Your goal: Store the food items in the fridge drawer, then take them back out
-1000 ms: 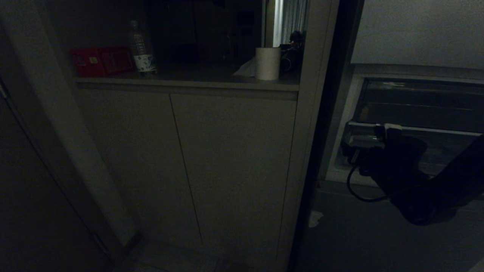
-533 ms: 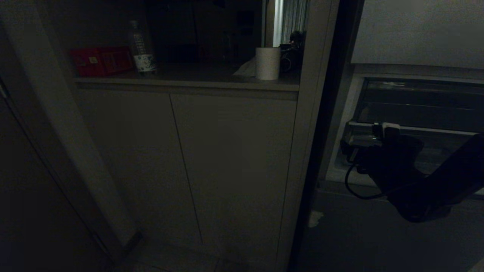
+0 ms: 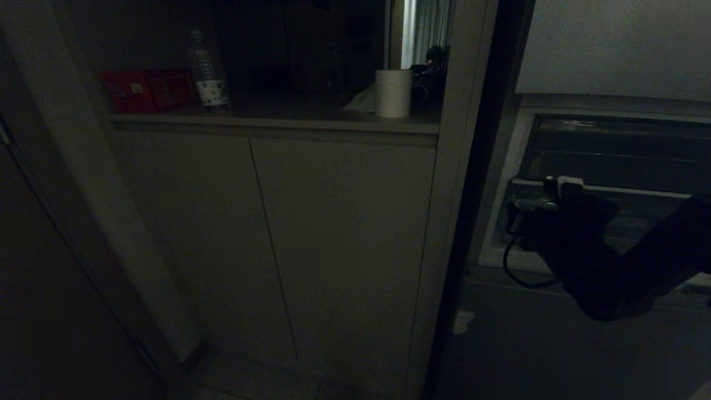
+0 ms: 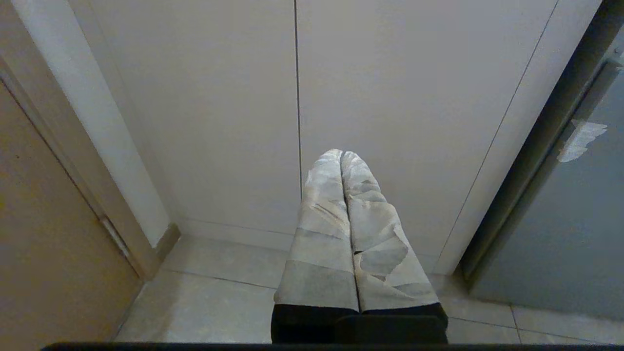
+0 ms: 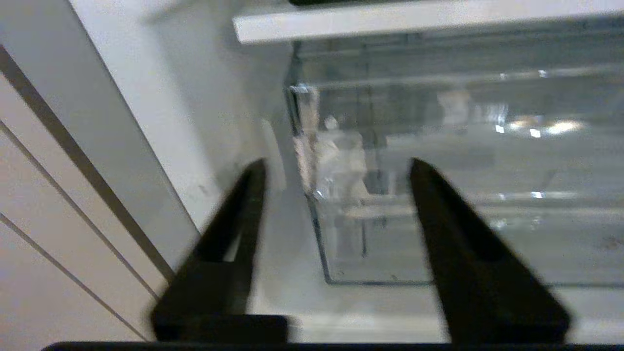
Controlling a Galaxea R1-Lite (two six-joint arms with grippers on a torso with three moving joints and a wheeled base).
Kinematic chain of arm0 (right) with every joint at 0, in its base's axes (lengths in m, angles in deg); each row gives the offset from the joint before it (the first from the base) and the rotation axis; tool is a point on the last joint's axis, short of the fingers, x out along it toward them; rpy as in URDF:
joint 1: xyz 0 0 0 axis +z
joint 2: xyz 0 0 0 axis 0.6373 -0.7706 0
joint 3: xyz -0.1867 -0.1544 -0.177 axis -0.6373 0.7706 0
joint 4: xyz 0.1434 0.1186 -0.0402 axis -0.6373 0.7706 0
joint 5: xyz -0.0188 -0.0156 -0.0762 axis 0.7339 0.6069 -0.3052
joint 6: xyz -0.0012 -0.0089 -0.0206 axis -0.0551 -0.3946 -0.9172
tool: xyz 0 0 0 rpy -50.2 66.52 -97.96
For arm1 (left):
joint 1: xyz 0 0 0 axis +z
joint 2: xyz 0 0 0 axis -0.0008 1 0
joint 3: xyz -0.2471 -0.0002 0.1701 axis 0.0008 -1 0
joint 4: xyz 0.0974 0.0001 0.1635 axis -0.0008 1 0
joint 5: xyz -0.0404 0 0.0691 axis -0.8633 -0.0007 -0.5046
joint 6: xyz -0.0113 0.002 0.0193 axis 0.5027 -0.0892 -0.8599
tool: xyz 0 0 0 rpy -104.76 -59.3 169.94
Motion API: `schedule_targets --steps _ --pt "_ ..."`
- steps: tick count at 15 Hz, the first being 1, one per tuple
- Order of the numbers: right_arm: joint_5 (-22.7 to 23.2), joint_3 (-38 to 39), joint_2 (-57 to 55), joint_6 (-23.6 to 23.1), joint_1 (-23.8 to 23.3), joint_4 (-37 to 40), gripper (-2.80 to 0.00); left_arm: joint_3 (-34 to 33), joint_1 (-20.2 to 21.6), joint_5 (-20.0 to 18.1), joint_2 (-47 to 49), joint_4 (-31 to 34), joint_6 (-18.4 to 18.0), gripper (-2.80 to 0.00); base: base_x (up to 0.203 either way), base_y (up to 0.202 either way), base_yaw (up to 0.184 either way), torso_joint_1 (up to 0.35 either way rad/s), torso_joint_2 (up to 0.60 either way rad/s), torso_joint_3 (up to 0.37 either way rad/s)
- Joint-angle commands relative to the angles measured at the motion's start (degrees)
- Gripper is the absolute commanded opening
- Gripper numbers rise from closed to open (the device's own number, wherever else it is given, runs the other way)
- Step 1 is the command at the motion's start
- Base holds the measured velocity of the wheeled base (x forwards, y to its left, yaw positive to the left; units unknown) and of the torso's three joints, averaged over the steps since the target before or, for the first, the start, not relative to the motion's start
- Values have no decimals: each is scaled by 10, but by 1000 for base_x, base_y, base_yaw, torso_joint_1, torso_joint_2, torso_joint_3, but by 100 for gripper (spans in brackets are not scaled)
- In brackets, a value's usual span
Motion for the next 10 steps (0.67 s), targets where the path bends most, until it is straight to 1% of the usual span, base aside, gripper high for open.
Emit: schedule_targets --steps 1,6,10 --pt "-1 -11 -8 0 3 -4 -280 0 0 0 0 0 0 -280 0 0 0 0 0 0" --pt "-1 -20 -13 0 15 -3 -280 0 0 0 0 1 0 -280 0 0 0 0 0 0" --pt "-1 3 3 2 15 -6 -280 0 0 0 0 1 0 -280 0 0 0 0 0 0"
